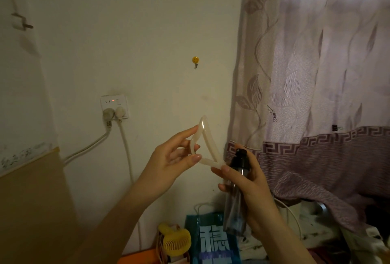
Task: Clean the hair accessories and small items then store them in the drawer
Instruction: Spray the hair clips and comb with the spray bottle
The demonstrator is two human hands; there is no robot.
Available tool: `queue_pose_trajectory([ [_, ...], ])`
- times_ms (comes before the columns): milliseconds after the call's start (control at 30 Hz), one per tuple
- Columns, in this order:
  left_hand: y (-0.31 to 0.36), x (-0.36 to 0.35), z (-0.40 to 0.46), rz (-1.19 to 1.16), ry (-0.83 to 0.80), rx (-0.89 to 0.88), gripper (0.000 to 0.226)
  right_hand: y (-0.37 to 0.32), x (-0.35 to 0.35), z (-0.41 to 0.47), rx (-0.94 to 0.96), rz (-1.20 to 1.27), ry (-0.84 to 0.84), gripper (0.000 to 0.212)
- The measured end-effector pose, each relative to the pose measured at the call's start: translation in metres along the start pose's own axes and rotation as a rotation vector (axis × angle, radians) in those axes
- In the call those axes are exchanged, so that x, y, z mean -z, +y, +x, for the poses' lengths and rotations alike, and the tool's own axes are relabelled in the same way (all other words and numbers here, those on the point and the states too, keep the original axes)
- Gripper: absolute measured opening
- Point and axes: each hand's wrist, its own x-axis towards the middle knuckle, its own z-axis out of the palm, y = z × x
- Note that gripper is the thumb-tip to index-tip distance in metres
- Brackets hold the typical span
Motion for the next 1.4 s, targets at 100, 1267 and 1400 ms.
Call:
queue_pose_trajectory([
  [100,0.0,0.0,-0.002,-0.015,0.001,0.008,0.055,-0.002,0.001,-0.002,0.047,-0.091,-0.013,0.069],
  [1267,0.013,0.003,-0.003,-0.112,0.021,-0.002,0.056,-0.038,0.019,0.015,0.442,-0.517,-0.203,0.034],
  [1400,0.014,0.002,-0.004,-0.105,0.014,-0.005,0.056,-0.036,0.02,0.014,0.439,-0.523,-0.172,0.031],
])
